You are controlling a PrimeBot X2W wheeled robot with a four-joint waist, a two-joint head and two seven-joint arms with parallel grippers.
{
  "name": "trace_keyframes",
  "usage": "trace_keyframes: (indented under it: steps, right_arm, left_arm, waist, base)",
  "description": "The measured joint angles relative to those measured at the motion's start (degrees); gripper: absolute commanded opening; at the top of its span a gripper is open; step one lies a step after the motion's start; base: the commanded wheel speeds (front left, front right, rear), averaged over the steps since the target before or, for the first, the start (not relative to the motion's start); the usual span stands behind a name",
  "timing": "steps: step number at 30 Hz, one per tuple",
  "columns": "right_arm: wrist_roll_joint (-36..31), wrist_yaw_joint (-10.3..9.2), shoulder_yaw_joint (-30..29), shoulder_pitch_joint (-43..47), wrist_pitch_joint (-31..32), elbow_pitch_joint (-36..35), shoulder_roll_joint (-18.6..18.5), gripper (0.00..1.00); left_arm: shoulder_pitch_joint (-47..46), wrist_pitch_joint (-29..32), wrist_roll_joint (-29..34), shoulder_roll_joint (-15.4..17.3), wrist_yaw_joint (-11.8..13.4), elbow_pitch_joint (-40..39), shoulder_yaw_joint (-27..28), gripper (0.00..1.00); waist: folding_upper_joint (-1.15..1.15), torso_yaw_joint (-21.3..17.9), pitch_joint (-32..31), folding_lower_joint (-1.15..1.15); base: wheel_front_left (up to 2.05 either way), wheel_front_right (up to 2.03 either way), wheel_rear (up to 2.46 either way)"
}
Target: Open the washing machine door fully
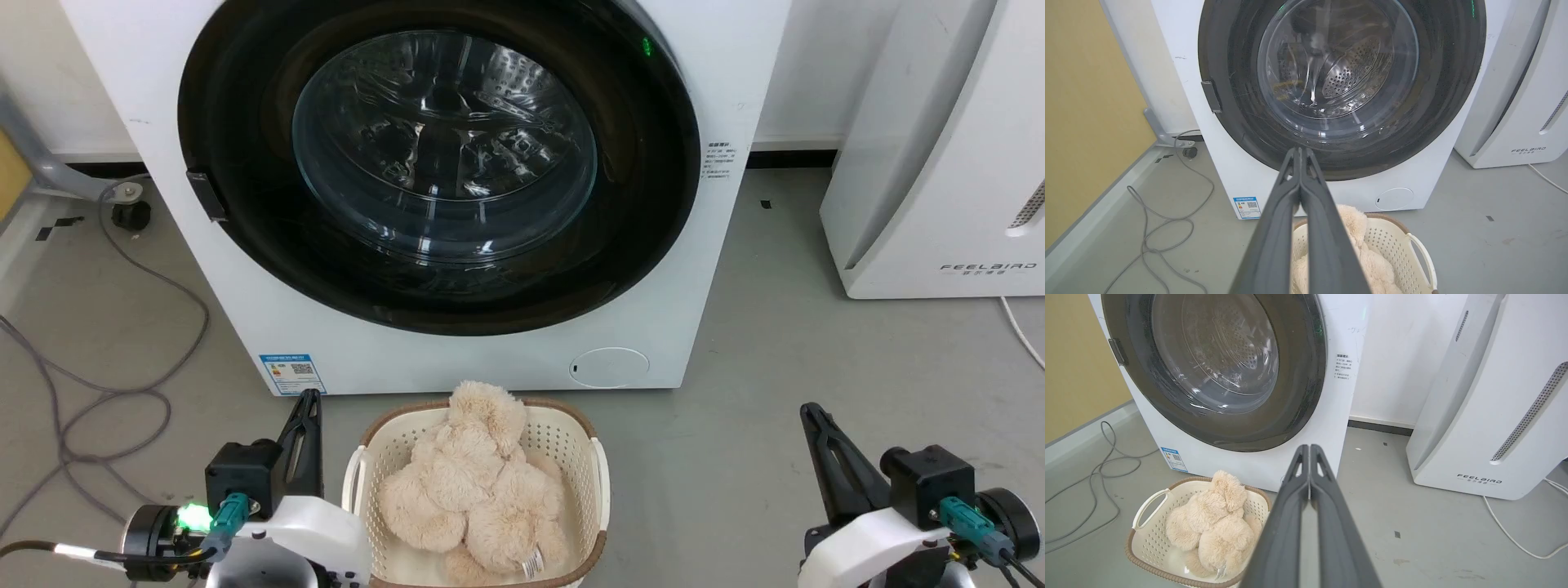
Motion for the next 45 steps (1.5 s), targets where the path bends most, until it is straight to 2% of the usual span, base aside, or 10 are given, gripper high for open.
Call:
trace_keyframes:
  steps: [3, 4, 5, 6, 16, 17, 18, 32, 45]
  right_arm:
    - [0.00, 0.00, 0.00, 0.00, 0.00, 0.00, 0.00, 0.00]
    - [0.01, 0.00, 0.01, 0.01, 0.00, 0.00, 0.00, 1.00]
    - [0.03, 0.00, 0.02, 0.03, 0.02, -0.01, 0.00, 0.00]
    - [0.03, 0.00, 0.00, 0.03, 0.08, -0.01, 0.00, 1.00]
    - [0.60, 0.00, -0.19, 0.16, -0.44, 0.14, 0.00, 1.00]
    - [0.73, 0.00, -0.23, 0.18, -0.58, 0.12, 0.00, 0.73]
    - [0.75, 0.00, -0.25, 0.21, -0.75, 0.09, 0.00, 0.00]
    - [2.85, 0.00, -0.45, 1.48, -1.52, -0.68, -0.01, 0.00]
    - [13.04, 0.00, -1.46, 0.83, -3.98, 0.47, -0.01, 0.00]
  left_arm:
    - [0.00, 0.00, 0.00, 0.00, 0.00, 0.00, -0.01, 0.00]
    - [-0.01, 0.00, 0.00, 0.00, 0.01, 0.01, 0.01, 1.00]
    - [-0.02, 0.00, 0.00, 0.00, 0.03, 0.02, 0.00, 0.00]
    - [-0.02, 0.00, -0.01, 0.00, 0.07, 0.03, -0.03, 1.00]
    - [-0.08, -0.64, -0.57, -0.01, 0.09, 0.91, -1.05, 1.00]
    - [-0.08, -0.91, -0.66, -0.01, 0.08, 1.26, -1.24, 1.00]
    - [-0.09, -1.07, -0.67, -0.01, 0.08, 1.37, -1.33, 1.00]
    - [-0.16, -2.61, -1.81, -0.01, 0.08, 2.55, -2.88, 1.00]
    - [-0.22, -4.10, -3.07, -0.01, 0.08, 3.11, -3.83, 1.00]
  waist:
    - [0.00, 0.00, 0.00, 0.00]
    - [0.00, 0.00, 0.00, 0.00]
    - [0.00, 0.00, 0.00, 0.00]
    - [0.00, 0.00, 0.00, 0.00]
    - [0.00, -0.15, -0.01, 0.00]
    - [0.00, -0.18, -0.02, 0.00]
    - [0.00, -0.19, -0.02, 0.00]
    - [0.00, -0.25, -0.04, 0.00]
    - [0.00, -0.24, -0.19, 0.00]
  base:
    - [0.00, 0.00, 0.00]
    - [0.00, 0.00, 0.00]
    - [0.00, 0.00, 0.00]
    - [0.00, 0.00, 0.00]
    - [0.00, 0.00, 0.00]
    - [0.00, 0.00, 0.00]
    - [0.00, 0.00, 0.00]
    - [0.00, 0.00, 0.00]
    - [0.00, 0.00, 0.00]
